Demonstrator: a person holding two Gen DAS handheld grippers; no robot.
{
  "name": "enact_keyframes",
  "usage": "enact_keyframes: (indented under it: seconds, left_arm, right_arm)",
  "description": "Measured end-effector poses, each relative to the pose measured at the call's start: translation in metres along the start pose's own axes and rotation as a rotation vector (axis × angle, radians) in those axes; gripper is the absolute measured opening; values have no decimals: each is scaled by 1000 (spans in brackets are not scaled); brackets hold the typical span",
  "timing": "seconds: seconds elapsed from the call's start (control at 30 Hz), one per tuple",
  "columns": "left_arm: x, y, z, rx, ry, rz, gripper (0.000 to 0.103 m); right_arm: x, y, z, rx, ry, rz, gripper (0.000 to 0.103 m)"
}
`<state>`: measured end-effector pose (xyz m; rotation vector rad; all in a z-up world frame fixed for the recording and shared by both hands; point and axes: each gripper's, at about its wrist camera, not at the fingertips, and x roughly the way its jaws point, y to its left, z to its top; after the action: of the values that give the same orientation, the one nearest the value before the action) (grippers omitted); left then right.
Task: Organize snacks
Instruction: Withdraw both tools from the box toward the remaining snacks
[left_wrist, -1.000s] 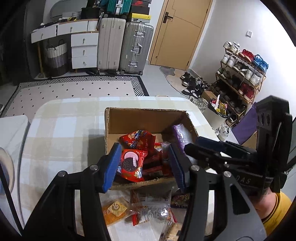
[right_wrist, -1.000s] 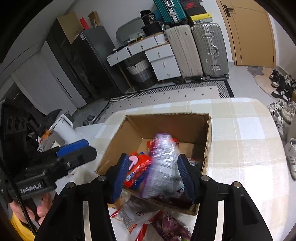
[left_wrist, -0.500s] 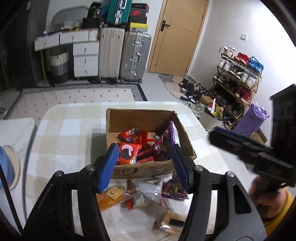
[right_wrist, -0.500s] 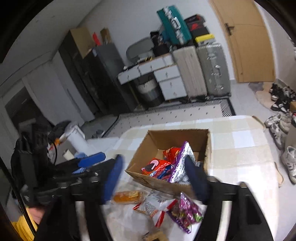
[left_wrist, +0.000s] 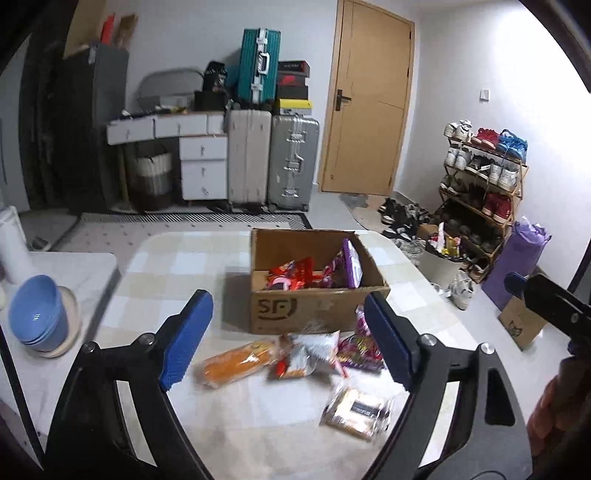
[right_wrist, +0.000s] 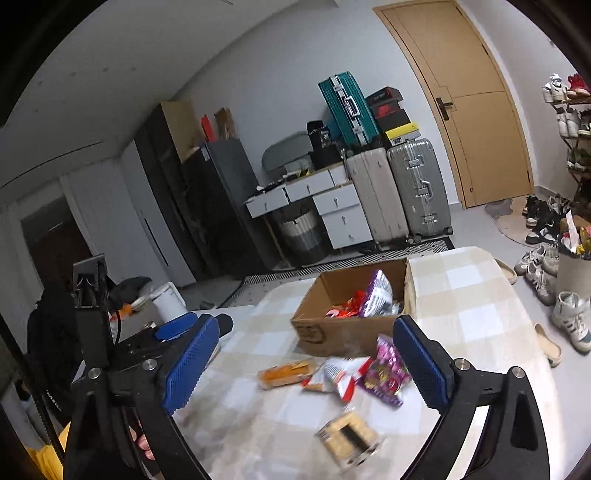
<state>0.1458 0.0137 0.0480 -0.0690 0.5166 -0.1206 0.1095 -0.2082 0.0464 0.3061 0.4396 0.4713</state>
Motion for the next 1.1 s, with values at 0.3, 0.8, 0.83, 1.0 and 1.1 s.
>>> enact_keyframes:
  seconds: [0.3,0.8,0.83,1.0,1.1]
  left_arm:
    - [-63,5,-47,-50,-31,34,100]
    - [-61,2,-112,-29,70,55,102]
    - [-58,3,-114,-35,78,49,102]
    - [-46,4,-118,-61,105,31,102]
    - [-42,4,-118,-64,111,29,102]
  right_arm:
    - [-38,27,-44,-99,-27,-37,102]
    - [-28,10,-93,-63,51,-43,102]
    - [-26,9,-94,-59,55,-39,102]
    - [-19,8,-97,-69,72,-33,102]
    - [-19,7,-98,-71,77,-32,102]
